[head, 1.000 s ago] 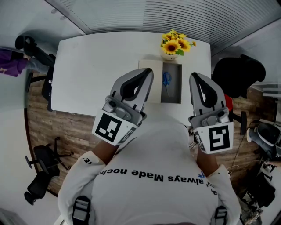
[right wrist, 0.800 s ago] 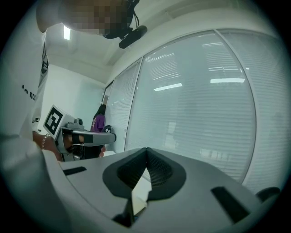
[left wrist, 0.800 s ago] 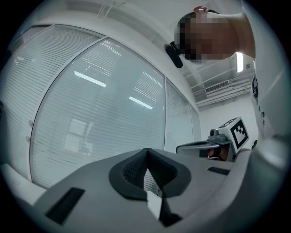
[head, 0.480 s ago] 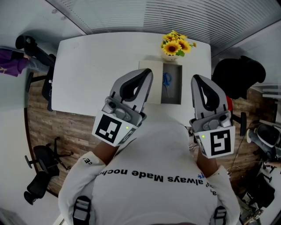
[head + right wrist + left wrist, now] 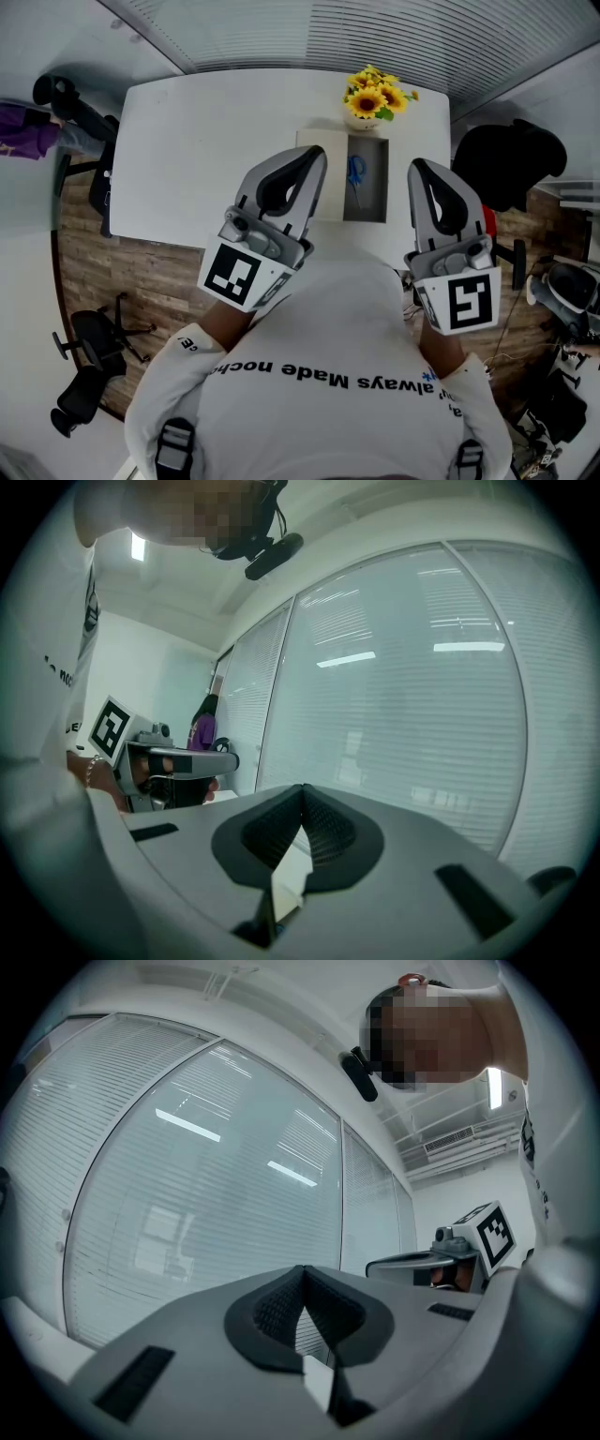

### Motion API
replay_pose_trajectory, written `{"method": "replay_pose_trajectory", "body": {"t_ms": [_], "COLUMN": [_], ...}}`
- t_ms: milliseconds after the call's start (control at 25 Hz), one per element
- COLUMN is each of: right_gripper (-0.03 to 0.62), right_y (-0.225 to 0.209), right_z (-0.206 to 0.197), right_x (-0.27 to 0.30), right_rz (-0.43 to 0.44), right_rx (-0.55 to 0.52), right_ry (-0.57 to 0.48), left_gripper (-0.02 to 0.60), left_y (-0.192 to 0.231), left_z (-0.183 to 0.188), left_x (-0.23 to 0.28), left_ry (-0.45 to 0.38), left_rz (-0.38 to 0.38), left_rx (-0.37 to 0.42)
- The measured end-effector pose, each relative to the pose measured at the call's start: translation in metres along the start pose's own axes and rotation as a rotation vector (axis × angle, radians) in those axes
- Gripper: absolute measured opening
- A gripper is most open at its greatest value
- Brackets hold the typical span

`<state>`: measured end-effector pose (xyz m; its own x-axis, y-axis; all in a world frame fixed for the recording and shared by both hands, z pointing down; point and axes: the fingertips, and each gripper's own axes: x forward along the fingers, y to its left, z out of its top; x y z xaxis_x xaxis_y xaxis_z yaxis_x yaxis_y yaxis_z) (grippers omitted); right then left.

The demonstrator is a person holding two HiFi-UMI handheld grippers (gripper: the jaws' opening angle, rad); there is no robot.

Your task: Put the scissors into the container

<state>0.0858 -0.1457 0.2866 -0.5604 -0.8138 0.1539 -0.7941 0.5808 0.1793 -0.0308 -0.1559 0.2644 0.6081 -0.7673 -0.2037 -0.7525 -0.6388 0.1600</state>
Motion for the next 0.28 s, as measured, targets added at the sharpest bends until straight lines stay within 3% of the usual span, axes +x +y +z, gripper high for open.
{"method": "replay_pose_trajectory", "body": {"t_ms": [280], "right_gripper": [0.006], "right_y": [0.0020], "right_z": [0.0005], "right_x": [-0.0014], "right_rz": [-0.001], "right_rx": [-0.001], "right_ry": [-0.001], "left_gripper": [0.020], "left_y": [-0.0001], "left_z": [0.0017], "left_x": [-0.0031], "left_ry": [-0.007], "left_rz": [0.006], "left_rx": [0.000]}}
